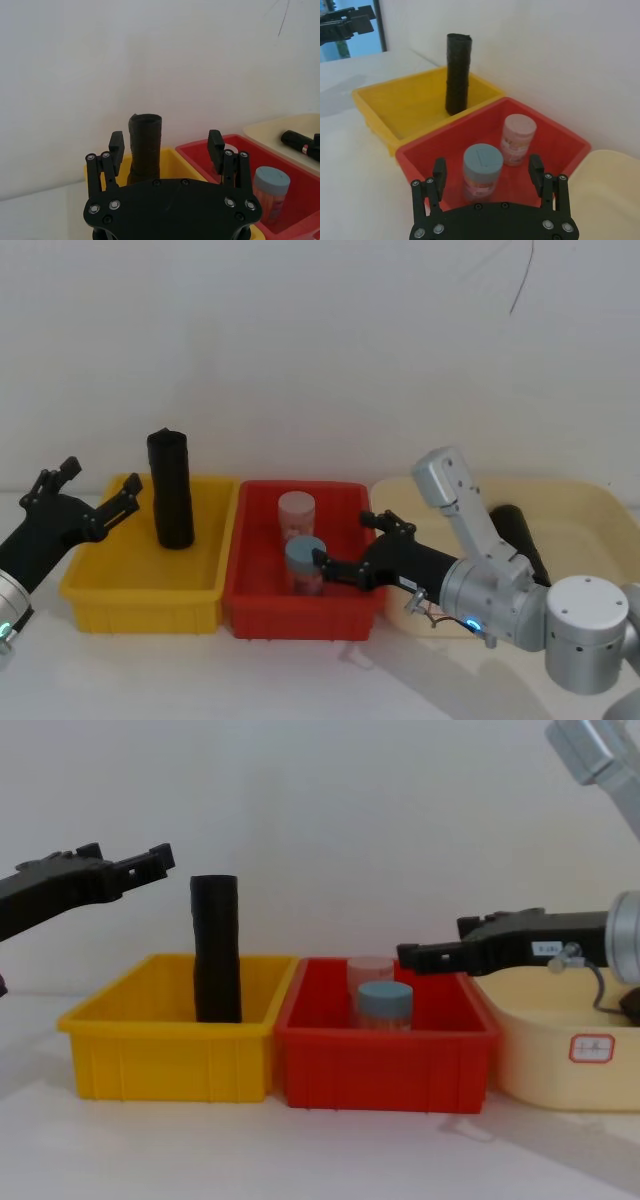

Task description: Pick up the garbage bag with the one hand and transfer it to the other hand.

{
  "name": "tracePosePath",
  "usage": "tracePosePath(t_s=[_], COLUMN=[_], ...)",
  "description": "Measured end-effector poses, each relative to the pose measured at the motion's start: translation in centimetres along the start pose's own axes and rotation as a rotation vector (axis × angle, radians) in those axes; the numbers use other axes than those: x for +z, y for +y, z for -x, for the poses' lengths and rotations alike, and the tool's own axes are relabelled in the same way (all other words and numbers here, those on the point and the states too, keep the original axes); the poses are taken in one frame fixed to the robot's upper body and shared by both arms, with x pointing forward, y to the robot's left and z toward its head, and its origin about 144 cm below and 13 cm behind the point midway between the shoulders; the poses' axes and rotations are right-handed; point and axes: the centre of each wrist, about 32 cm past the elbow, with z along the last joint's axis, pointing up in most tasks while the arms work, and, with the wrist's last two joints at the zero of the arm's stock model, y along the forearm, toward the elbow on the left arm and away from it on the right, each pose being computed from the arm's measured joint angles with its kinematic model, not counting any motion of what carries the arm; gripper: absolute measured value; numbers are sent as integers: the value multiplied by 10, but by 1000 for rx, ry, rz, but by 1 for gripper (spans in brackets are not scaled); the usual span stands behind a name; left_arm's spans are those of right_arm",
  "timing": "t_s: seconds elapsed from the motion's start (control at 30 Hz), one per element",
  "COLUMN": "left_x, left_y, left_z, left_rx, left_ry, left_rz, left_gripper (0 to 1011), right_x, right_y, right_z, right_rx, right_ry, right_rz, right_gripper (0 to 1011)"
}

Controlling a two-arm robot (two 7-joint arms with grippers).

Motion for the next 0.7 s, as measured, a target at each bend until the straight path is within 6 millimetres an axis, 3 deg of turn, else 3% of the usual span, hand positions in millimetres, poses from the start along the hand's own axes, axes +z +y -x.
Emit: tracePosePath(t_s=[0.7], left_x=[-1], left_y=[4], left_z=[-2], left_rx=[17], left_ry=[-6], left_rz=[-9], left_gripper=[1000], right_x=[2], right_y=[27], right_z=[-11], right_rx=[89], right_ry=[32], right_rz=[32], right_gripper=[1000])
